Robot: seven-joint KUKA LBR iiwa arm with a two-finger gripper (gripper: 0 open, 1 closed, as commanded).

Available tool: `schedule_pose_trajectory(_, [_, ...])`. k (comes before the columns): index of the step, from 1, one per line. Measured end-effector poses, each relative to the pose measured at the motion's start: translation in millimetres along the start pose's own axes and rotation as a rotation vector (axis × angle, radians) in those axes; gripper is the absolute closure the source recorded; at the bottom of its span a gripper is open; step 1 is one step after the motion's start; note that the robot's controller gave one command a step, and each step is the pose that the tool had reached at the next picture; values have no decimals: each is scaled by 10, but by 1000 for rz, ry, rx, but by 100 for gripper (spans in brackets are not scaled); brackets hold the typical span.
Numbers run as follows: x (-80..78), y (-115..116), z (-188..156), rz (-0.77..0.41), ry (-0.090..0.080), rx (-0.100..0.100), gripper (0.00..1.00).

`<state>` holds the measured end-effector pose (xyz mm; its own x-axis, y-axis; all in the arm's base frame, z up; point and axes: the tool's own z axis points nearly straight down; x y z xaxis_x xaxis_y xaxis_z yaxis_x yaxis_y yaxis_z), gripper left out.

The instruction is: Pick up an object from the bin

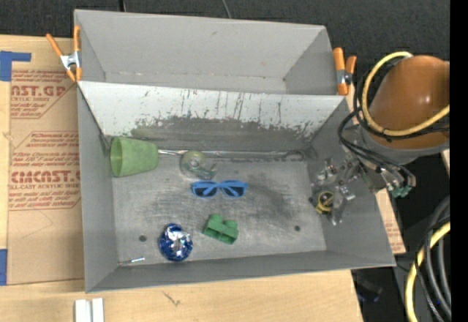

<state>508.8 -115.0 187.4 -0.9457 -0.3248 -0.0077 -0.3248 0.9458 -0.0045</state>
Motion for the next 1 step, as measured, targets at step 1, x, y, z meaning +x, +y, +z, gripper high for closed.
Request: schedule_pose_trajectory(1, [-99,-114,-1554,-371,-1,0,100])
